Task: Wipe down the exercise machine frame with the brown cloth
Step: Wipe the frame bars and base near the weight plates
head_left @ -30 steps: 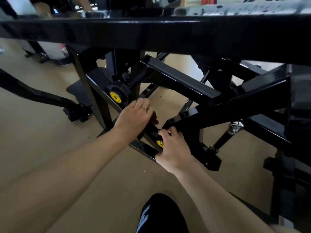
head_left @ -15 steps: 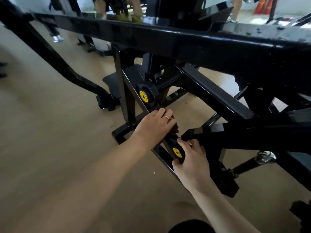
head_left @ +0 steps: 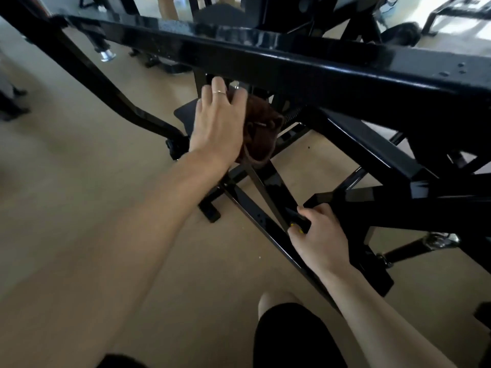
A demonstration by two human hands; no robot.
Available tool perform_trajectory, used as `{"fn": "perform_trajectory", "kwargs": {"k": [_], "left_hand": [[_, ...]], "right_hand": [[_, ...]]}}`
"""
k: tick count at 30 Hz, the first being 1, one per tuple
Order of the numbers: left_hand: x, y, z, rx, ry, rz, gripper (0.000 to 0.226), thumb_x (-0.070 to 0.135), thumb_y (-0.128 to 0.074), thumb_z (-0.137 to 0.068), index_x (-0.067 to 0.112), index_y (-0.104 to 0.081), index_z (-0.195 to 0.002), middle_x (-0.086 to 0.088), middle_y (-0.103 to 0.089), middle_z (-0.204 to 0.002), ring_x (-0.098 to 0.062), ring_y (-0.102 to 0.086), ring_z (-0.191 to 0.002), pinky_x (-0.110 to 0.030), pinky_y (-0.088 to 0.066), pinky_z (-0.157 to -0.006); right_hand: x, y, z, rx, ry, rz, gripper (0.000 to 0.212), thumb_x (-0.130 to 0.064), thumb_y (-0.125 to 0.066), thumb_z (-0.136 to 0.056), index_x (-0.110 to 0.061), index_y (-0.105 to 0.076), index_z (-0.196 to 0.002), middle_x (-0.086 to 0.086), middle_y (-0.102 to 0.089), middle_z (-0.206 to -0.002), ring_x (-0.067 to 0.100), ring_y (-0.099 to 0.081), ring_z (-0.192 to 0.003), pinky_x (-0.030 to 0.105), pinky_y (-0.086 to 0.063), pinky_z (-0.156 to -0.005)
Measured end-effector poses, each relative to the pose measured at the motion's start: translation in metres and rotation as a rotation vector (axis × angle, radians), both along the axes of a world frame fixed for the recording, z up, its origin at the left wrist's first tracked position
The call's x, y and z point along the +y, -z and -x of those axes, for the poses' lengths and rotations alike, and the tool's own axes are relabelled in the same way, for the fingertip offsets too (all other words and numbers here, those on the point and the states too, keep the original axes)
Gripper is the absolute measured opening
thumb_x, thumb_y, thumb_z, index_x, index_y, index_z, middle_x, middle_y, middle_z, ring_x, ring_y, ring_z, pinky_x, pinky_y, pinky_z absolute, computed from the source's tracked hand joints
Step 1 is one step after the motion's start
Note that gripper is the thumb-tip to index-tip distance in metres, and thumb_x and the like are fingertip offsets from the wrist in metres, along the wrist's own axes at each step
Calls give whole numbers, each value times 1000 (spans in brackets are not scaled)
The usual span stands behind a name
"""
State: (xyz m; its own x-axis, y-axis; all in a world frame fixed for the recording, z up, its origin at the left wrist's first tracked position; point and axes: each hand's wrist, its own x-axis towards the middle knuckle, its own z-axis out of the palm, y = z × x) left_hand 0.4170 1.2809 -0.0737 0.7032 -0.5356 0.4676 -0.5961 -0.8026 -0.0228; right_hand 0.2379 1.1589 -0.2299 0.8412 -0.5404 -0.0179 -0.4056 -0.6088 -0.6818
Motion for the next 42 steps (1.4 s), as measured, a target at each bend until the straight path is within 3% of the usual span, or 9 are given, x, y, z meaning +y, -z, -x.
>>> {"fn": "perform_trajectory", "kwargs": {"k": [3, 8, 17, 21, 26, 31, 34, 36, 42], "left_hand": [[17, 7, -23, 232, 108, 91, 31, 12, -48, -103, 15, -53, -133, -13, -43, -128, -31, -44, -118, -43, -45, -102], [8, 16, -41, 285, 267, 125, 32, 14, -47, -102, 21, -53, -132, -7, -45, -131, -25, -46, -120, -37, -44, -99], [14, 22, -56, 434, 666, 242, 27, 30, -61, -96, 26, -57, -122, 5, -46, -127, -12, -53, -109, -33, -51, -95], [13, 28, -53, 276, 729, 128, 55, 59, -70, -85, 25, -55, -125, -2, -43, -139, -25, -51, -121, -37, -51, -93], [4, 42, -53, -272, 896, -222, 52, 39, -82, -80, 27, -60, -125, -9, -55, -141, -35, -53, -127, -50, -45, -108], [3, 41, -72, -424, 1110, -339, 48, 22, -75, -88, 21, -54, -131, -13, -51, -144, -37, -50, -131, -51, -39, -115], [0, 39, -74, -244, 1068, -181, 46, 27, -79, -83, 19, -59, -123, -15, -56, -136, -36, -58, -117, -50, -57, -92], [-1, 43, -70, -69, 969, -3, 42, 29, -78, -83, 17, -60, -119, -14, -56, -132, -33, -59, -112, -47, -62, -76], [-5, 40, -72, 240, 767, 266, 35, 36, -72, -91, 20, -59, -120, -5, -52, -128, -24, -62, -105, -44, -62, -75]], "right_hand": [[5, -3, -6, -9, 57, -33, 44, -32, -64, -93, -20, -66, -136, -6, -53, -119, 18, -59, -103, 37, -56, -84], [16, 8, -8, -13, 146, -10, 44, -29, -67, -91, -21, -67, -135, -3, -53, -122, 18, -55, -109, 28, -46, -76], [41, 26, -50, 83, 340, 122, 48, -49, -64, -88, -26, -71, -130, 5, -49, -131, 34, -33, -117, 47, -40, -99], [41, 26, -54, 122, 397, 93, 45, -49, -67, -89, -29, -71, -130, 6, -49, -132, 42, -34, -125, 50, -36, -108], [44, 25, -62, 141, 486, 50, 38, -54, -67, -91, -35, -70, -123, -1, -49, -134, 37, -28, -130, 47, -36, -105], [41, 23, -59, 65, 518, -58, 25, -50, -66, -94, -36, -72, -114, -9, -51, -125, 30, -25, -133, 40, -36, -100], [41, 19, -69, 166, 574, -50, 33, -60, -58, -92, -33, -69, -107, -7, -50, -134, 35, -26, -135, 47, -42, -101], [40, 21, -72, 281, 547, 78, 53, -67, -50, -92, -25, -66, -120, -5, -50, -136, 38, -28, -131, 45, -46, -95], [35, 28, -68, 286, 520, 81, 63, -71, -41, -96, -22, -62, -130, -8, -46, -138, 38, -20, -139, 45, -49, -93]]}}
